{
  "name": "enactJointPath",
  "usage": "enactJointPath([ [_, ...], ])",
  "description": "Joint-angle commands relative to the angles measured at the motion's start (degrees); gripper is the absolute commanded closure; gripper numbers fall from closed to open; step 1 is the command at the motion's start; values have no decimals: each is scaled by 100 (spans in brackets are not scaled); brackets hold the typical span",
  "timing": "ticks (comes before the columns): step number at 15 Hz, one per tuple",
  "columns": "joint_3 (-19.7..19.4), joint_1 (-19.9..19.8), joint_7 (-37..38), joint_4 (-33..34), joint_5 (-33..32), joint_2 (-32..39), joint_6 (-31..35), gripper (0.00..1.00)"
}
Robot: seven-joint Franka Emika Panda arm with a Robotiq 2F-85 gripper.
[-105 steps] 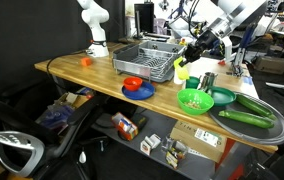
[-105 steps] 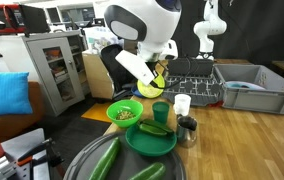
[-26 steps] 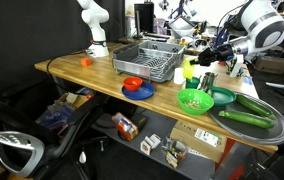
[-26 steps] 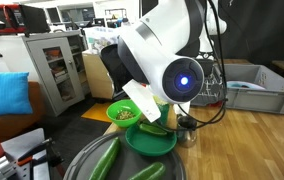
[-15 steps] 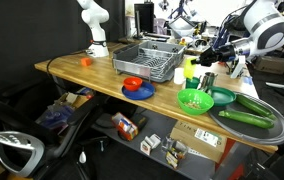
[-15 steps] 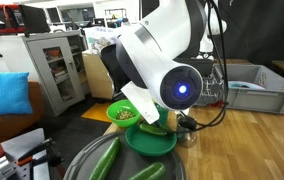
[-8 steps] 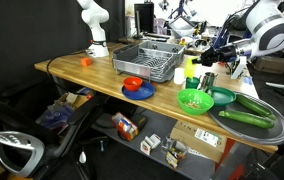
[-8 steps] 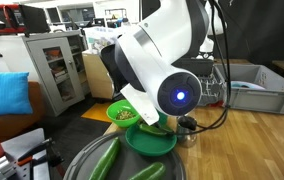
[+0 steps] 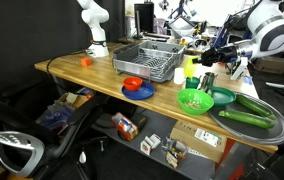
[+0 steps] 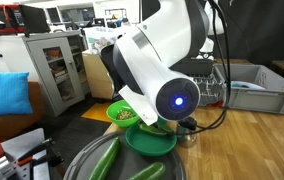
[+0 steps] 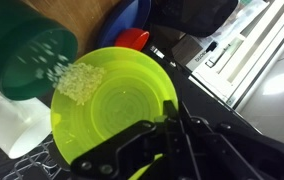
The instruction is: Pour the contents of the yellow bowl into the green bowl
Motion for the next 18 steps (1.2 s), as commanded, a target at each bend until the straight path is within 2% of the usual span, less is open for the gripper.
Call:
enactJointPath([
  [1, -10, -103, -268, -135, 191, -30, -225, 99],
  [18, -96, -179, -568, -293, 592, 26, -730, 99],
])
